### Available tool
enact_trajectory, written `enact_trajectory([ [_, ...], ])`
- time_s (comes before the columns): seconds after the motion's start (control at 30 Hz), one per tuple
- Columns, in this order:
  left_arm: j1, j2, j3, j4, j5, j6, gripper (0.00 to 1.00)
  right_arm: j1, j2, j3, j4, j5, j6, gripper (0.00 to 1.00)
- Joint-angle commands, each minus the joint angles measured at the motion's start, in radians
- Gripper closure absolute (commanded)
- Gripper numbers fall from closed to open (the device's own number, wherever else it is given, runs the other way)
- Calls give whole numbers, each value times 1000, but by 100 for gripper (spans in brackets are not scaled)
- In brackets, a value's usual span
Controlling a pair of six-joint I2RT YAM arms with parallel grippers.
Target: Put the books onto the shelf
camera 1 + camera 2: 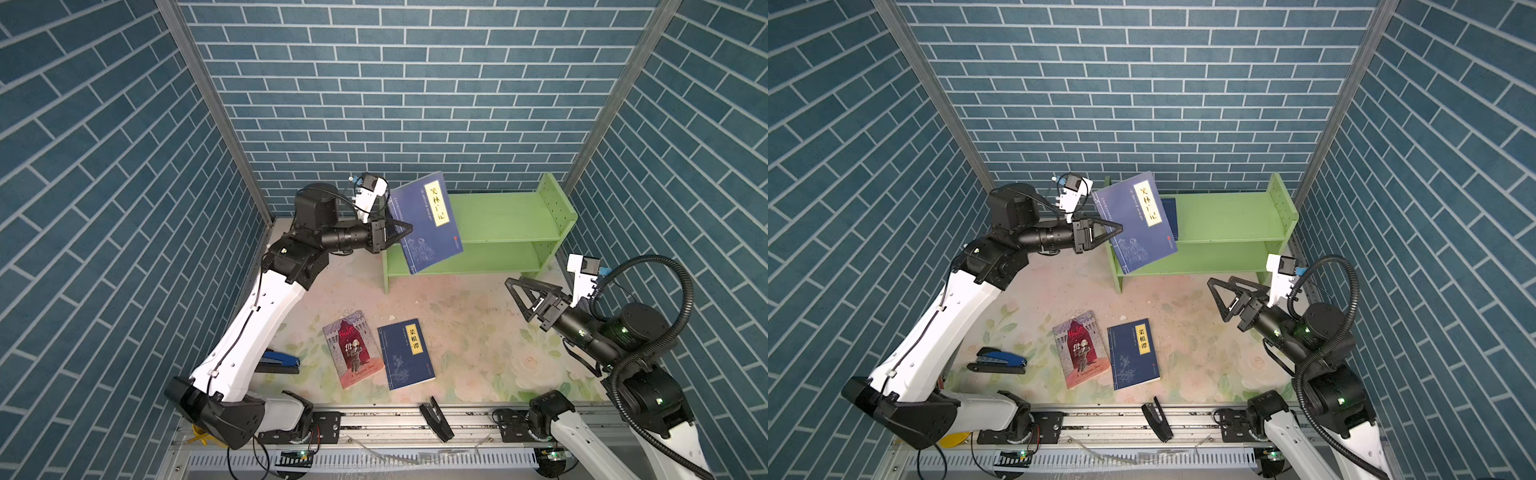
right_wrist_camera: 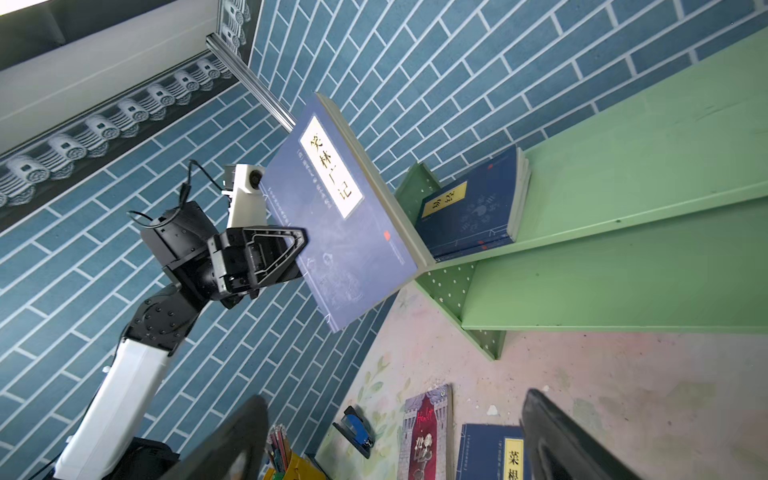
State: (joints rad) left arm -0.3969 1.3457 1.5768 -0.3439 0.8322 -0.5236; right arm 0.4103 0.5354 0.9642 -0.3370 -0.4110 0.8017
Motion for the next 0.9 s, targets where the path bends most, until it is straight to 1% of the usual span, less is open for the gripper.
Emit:
enact_trajectory([
  [0.0,65,-18,-81,281,36,-300,100,3,65,-42,198,-84,99,6],
  [0.03,79,-21,-110,350,60,-365,100,6,84,-55,241,-90,119,7],
  [0.1,91,-32,-146,433,84,-428,100,23,123,-65,281,-97,136,8],
  [0.2,93,-56,-185,469,91,-433,100,81,166,-73,350,-84,138,8],
  [0.3,100,-67,-219,504,81,-465,100,140,199,-86,425,-62,138,9],
  [0.37,104,-70,-248,558,78,-517,100,170,224,-109,507,-54,159,8],
  [0.47,105,-67,-279,668,98,-615,100,202,278,-111,554,-41,156,8],
  [0.53,104,-68,-294,721,107,-659,100,222,317,-116,608,-35,160,8],
  [0.7,103,-78,-324,797,101,-722,100,281,428,-85,736,-20,158,8],
  [0.87,96,-84,-352,839,88,-749,100,314,541,-68,863,1,159,9],
])
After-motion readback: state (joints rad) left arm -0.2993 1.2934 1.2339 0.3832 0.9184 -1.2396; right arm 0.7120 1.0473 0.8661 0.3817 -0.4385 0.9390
